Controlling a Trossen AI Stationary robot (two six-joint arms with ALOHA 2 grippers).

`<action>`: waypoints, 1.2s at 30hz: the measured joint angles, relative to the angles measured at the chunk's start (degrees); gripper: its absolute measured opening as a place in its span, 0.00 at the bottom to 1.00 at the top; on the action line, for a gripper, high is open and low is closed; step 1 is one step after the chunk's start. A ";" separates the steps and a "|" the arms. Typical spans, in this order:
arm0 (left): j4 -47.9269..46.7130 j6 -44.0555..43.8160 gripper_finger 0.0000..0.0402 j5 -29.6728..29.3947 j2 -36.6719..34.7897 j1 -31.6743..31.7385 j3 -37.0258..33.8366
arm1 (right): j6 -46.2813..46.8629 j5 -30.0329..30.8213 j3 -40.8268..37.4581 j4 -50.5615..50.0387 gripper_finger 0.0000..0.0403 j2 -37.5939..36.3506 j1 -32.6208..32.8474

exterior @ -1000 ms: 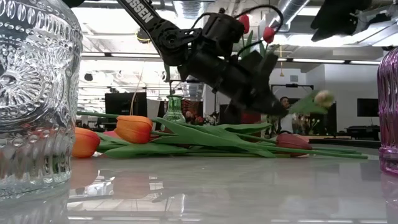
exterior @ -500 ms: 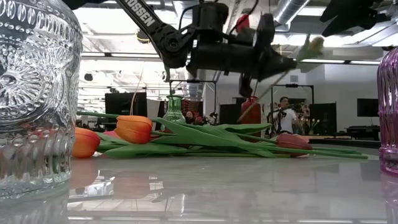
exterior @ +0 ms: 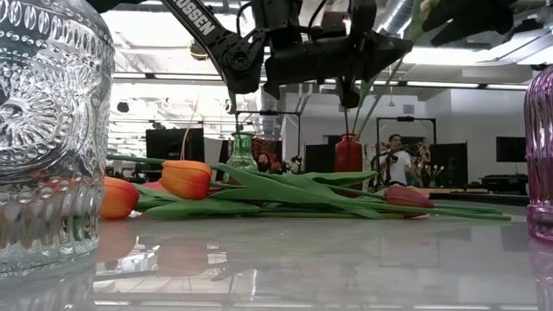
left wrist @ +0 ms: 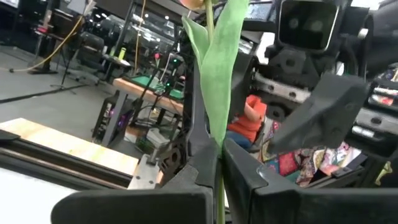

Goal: Sort flowers into vase by color
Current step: Put the pink flower into the purple vase

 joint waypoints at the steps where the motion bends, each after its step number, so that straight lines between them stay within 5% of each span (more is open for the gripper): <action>1: -0.02 0.00 0.00 0.00 0.00 -0.05 0.00 | -1.29 0.50 0.00 1.19 0.62 -0.02 0.00; 13: 0.63 0.02 0.00 -0.07 0.00 -0.59 0.00 | -8.84 2.06 0.00 9.58 0.62 -0.07 -1.31; 29: 1.24 0.05 0.00 -0.05 0.00 -0.61 0.00 | 4.65 0.29 0.00 5.04 0.62 -0.09 -2.60; 36: 1.53 0.07 0.00 0.45 0.00 -0.71 0.02 | 2.34 0.34 0.00 4.81 0.62 -0.09 -6.06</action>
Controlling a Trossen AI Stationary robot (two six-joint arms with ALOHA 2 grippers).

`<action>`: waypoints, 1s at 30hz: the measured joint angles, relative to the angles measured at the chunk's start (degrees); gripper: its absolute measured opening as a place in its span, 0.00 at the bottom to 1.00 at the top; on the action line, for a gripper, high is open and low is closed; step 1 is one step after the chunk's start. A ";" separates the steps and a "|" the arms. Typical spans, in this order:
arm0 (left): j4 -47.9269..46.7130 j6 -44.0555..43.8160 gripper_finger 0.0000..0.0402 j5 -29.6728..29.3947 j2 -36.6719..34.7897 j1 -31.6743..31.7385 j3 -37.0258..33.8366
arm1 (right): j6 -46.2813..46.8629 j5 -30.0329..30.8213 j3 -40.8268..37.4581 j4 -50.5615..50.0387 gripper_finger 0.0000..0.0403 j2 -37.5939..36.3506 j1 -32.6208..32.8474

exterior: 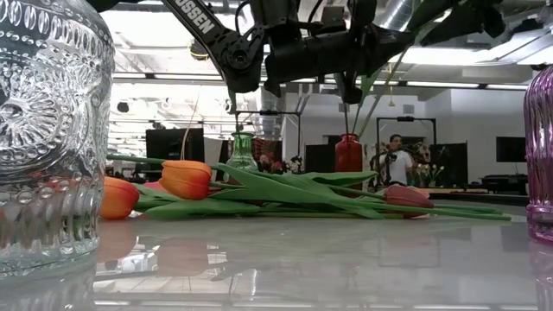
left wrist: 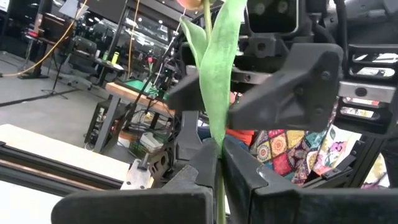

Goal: Sort flowers into vase by color
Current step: Put the pink flower into the purple vase

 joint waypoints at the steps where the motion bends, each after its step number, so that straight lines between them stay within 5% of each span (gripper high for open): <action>1: -0.02 0.00 0.00 0.00 0.00 -0.01 0.00 | -0.65 0.00 0.00 0.12 0.62 0.00 -0.39; 9: -0.02 0.00 0.00 0.05 0.00 -0.01 0.00 | -5.57 0.00 0.00 3.42 0.59 0.00 -0.98; 24: -0.26 2.63 0.01 0.01 0.00 -0.01 0.00 | -8.35 -0.37 0.00 4.86 0.12 0.00 -0.91; 30: 0.53 3.91 0.16 3.48 0.00 -0.01 0.00 | -14.38 -4.76 0.00 9.18 0.09 0.00 -0.92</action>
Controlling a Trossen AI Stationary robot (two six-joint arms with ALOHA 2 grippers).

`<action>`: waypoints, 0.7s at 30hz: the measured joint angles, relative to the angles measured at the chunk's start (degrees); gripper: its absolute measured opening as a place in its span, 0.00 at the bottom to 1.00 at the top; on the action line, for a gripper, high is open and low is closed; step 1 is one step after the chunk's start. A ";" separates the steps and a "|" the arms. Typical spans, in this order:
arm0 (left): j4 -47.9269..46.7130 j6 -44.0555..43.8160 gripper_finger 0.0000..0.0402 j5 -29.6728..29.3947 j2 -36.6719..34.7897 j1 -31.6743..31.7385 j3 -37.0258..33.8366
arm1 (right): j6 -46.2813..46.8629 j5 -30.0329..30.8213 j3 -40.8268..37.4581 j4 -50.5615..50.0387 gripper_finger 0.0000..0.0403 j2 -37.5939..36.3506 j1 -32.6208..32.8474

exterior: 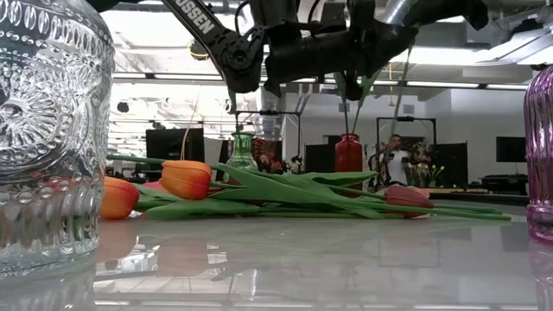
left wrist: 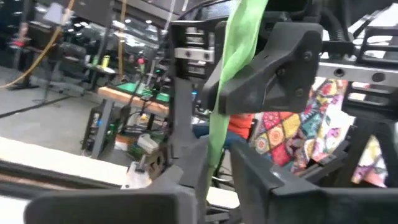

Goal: Sort flowers into vase by color
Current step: Put the pink flower into the purple vase

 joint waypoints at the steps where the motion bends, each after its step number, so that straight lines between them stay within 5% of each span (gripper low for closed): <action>1: 0.07 0.03 0.19 0.86 0.00 0.05 0.00 | -0.34 -1.07 0.00 0.78 0.09 0.00 0.03; 7: 0.05 -1.51 0.35 14.76 0.00 1.91 0.00 | -0.34 -3.92 0.97 1.04 0.11 0.02 2.76; 12: 0.21 -7.71 0.39 24.43 0.00 3.93 0.00 | -0.50 -4.33 4.43 0.54 0.09 0.00 7.35; 21: -3.11 -4.01 0.35 25.68 0.00 3.78 0.00 | -0.30 -7.63 9.49 -0.68 0.10 -0.02 17.42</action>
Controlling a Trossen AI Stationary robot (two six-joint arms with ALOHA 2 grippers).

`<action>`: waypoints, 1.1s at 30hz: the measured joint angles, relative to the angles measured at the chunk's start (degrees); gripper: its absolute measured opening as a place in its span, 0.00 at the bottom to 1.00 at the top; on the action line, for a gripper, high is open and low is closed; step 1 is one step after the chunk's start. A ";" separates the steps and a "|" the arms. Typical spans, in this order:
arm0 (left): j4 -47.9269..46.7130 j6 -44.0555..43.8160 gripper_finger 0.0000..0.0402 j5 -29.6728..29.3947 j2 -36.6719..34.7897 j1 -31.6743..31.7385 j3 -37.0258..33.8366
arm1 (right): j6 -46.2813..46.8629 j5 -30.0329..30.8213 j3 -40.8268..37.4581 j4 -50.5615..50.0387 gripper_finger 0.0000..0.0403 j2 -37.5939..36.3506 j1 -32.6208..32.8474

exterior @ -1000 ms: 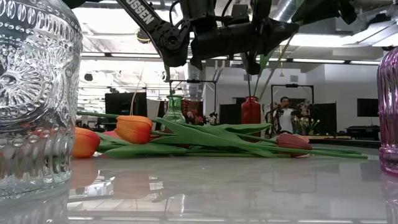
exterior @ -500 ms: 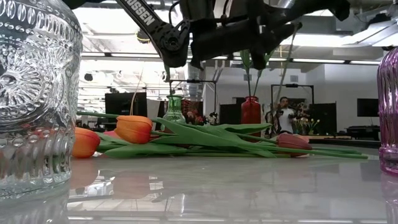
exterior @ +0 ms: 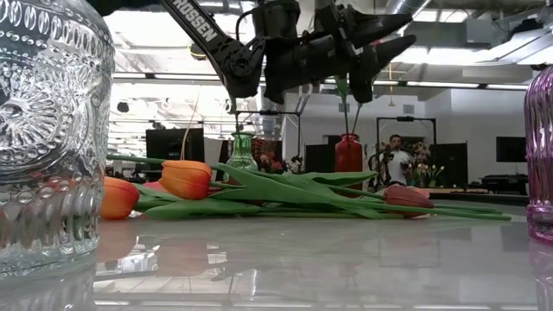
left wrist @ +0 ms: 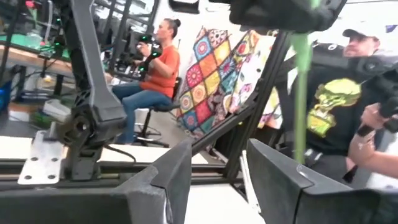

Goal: Sort flowers into vase by color
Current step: Put the pink flower into the purple vase

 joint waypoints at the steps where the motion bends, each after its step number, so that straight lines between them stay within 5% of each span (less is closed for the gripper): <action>1: -0.77 0.59 0.34 -0.52 0.00 -0.11 0.00 | 0.00 -0.76 0.24 0.04 0.10 -0.02 0.98; 13: -8.40 6.74 0.32 -6.19 0.00 -1.25 0.00 | 1.44 -4.17 0.70 1.42 0.10 0.02 8.54; 33: -8.27 6.57 0.32 -6.32 0.00 -1.28 0.00 | 3.52 -4.24 0.70 1.94 0.10 -0.04 11.49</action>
